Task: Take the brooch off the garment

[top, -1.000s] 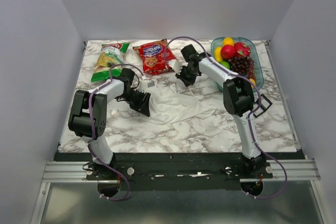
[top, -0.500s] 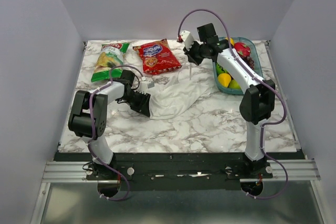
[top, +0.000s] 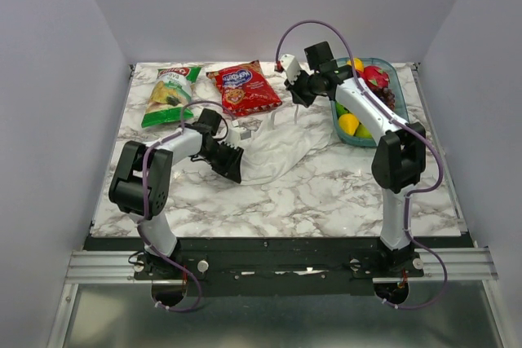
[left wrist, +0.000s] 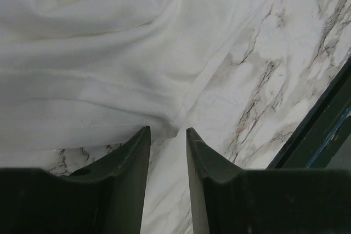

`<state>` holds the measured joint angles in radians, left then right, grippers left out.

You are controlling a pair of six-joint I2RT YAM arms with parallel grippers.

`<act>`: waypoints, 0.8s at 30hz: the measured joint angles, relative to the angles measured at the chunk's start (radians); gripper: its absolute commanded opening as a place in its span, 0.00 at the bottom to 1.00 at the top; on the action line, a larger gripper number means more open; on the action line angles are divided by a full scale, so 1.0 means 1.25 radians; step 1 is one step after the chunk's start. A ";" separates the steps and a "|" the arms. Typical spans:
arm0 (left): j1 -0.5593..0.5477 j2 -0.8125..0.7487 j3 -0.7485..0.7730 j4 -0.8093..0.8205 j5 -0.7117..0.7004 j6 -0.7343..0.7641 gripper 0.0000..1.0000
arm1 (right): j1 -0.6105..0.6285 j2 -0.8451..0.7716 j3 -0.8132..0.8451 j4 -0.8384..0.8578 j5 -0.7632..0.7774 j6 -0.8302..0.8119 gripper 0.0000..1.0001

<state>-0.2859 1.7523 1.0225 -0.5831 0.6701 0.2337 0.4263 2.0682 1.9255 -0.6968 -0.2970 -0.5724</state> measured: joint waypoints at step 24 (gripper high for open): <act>-0.052 0.034 0.084 -0.034 -0.051 0.019 0.00 | -0.004 0.000 0.000 0.000 0.001 0.006 0.01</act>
<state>-0.3511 1.7954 1.1275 -0.6258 0.6067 0.2569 0.4210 2.0682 1.9251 -0.6964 -0.2955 -0.5644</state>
